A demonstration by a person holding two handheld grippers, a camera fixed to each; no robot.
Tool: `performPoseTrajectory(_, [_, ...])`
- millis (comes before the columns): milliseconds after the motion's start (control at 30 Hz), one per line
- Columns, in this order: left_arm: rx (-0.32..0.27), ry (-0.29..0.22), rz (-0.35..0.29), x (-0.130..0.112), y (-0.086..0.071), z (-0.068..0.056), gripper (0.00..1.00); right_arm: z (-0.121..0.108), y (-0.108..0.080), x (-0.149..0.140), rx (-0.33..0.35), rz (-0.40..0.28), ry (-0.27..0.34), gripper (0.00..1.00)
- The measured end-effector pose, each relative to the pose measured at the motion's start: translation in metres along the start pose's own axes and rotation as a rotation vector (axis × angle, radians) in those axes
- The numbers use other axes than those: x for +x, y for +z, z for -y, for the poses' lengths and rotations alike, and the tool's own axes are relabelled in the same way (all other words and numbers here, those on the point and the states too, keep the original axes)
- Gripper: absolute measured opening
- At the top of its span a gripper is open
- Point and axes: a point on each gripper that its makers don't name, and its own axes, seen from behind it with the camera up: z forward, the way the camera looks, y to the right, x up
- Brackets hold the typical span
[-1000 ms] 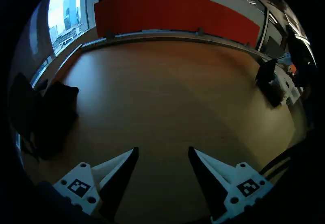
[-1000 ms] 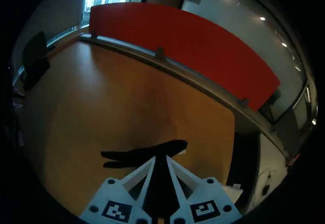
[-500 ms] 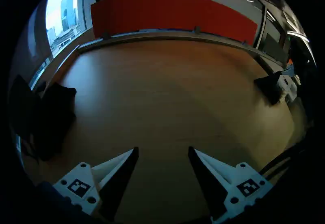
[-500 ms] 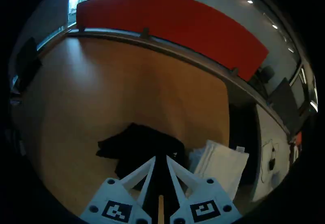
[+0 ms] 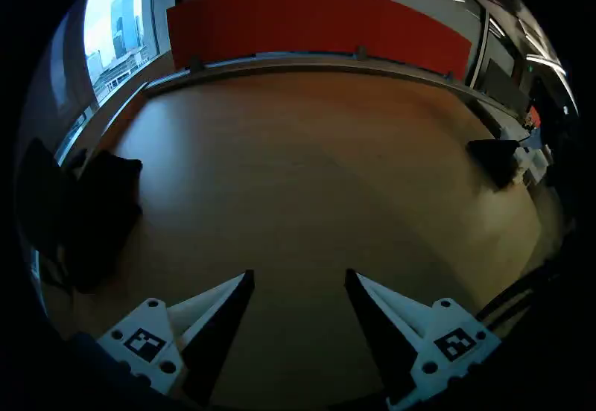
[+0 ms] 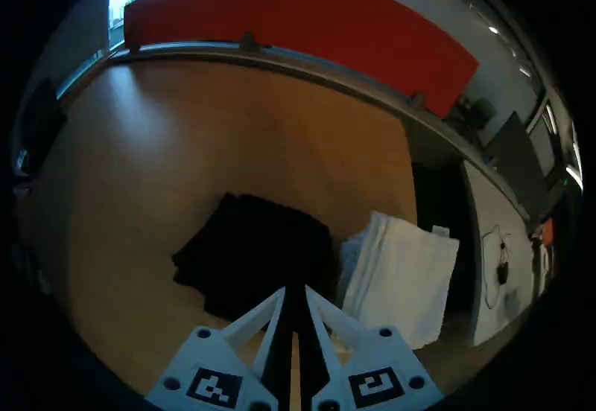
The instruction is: Fold towel
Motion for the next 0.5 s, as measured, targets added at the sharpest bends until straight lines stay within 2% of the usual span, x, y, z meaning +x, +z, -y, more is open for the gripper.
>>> performPoseTrajectory(500, [0.009, 0.007, 0.010, -0.004, -0.001, 0.001, 0.90, -0.002, 0.021, -0.058, -0.023, 0.104, 0.099, 0.04])
